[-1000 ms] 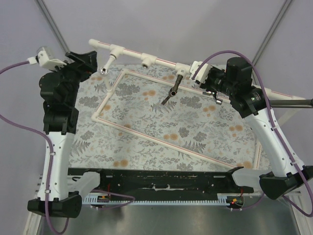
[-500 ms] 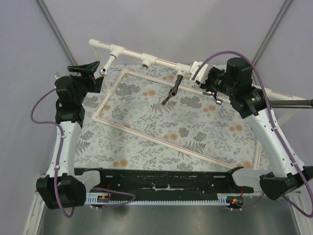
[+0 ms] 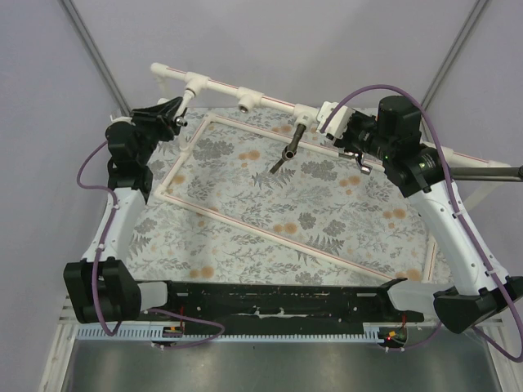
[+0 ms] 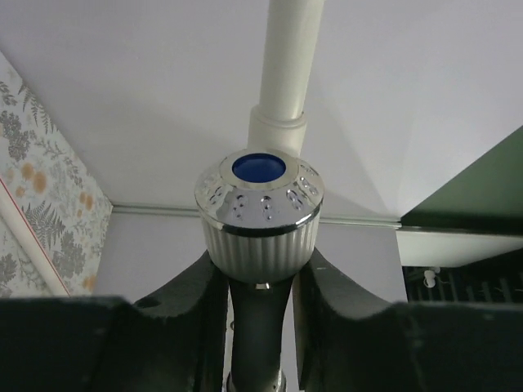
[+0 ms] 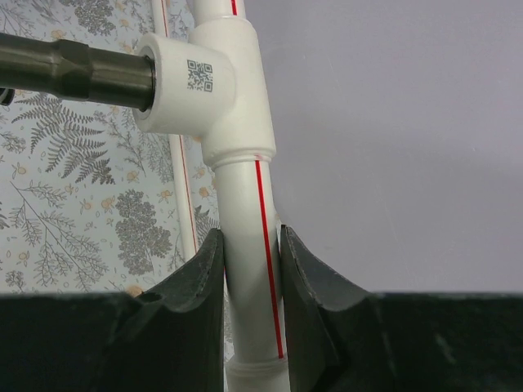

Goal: Install the water faucets

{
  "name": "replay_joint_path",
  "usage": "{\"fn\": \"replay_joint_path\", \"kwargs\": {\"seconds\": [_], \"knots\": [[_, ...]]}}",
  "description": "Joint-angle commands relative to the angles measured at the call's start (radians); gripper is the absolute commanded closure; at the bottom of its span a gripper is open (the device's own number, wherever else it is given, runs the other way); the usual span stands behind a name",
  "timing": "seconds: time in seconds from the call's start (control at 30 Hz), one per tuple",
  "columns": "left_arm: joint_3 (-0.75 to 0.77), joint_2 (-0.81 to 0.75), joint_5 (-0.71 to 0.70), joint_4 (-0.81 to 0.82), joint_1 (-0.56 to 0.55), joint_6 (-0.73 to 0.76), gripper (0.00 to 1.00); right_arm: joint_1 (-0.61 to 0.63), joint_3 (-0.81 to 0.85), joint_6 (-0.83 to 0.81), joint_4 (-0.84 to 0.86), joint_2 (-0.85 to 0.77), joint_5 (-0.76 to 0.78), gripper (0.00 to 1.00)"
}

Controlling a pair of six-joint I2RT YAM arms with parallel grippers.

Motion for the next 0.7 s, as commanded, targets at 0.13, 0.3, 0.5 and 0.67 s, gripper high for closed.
{"fn": "replay_joint_path", "kwargs": {"seconds": [0.13,0.3,0.5,0.67], "knots": [[0.036,0.024,-0.007,0.118,0.017,0.382,0.86,0.0,-0.062,0.043,-0.124,0.019,0.022,1.0],[0.143,-0.042,-0.036,-0.05,-0.017,1.122,0.9,0.0,-0.062,0.044,-0.122,0.019,0.023,1.0],[0.122,-0.136,-0.145,-0.218,-0.253,2.311,0.96,0.0,-0.059,0.046,-0.121,0.025,0.008,1.0],[0.05,-0.162,-0.201,-0.244,-0.345,2.698,0.95,0.0,-0.061,0.048,-0.121,0.023,0.009,1.0]]}}
